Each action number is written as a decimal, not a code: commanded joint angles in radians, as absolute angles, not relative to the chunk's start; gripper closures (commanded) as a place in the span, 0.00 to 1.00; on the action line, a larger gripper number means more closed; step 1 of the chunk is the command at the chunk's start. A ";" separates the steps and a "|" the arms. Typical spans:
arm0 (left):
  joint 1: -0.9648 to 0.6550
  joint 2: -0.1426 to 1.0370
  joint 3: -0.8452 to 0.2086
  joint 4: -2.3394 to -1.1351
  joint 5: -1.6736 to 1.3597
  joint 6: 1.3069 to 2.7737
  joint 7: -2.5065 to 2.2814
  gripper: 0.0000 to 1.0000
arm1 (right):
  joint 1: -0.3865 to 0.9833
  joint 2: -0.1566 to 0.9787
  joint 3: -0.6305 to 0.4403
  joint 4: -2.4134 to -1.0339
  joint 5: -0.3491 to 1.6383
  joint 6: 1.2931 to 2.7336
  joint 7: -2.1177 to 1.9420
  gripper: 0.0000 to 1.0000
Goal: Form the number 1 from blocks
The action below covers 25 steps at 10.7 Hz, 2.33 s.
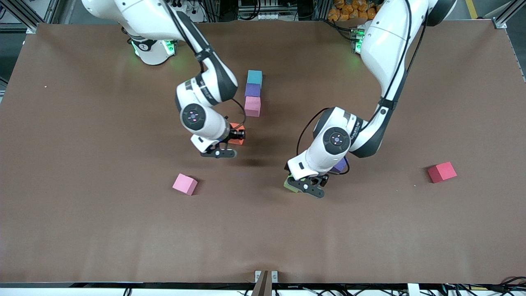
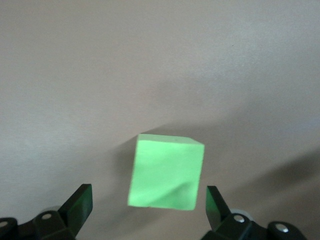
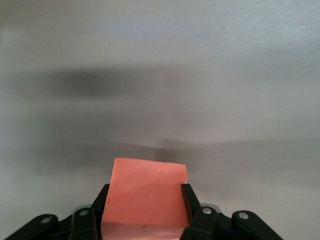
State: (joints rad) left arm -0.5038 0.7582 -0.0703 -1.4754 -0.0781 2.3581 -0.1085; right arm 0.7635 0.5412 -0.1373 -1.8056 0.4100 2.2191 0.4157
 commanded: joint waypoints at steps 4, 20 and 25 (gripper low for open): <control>-0.568 0.842 -0.015 -1.427 -0.075 2.457 -0.179 0.00 | 0.867 0.597 -0.160 -1.746 0.405 2.214 0.419 0.40; -0.373 0.536 -0.018 -1.450 -0.064 2.189 -0.147 1.00 | 0.970 0.498 -0.181 -1.908 0.387 2.275 0.428 0.00; -0.299 0.410 -0.018 -1.459 -0.064 1.994 -0.146 1.00 | 0.755 0.362 -0.179 -1.910 0.374 2.224 0.420 0.00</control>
State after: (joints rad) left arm -0.3189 0.4529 -0.0105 -1.4226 -0.0781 2.0094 -0.1489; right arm 0.8382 0.4135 -0.1922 -1.8723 0.3918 2.2333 0.4197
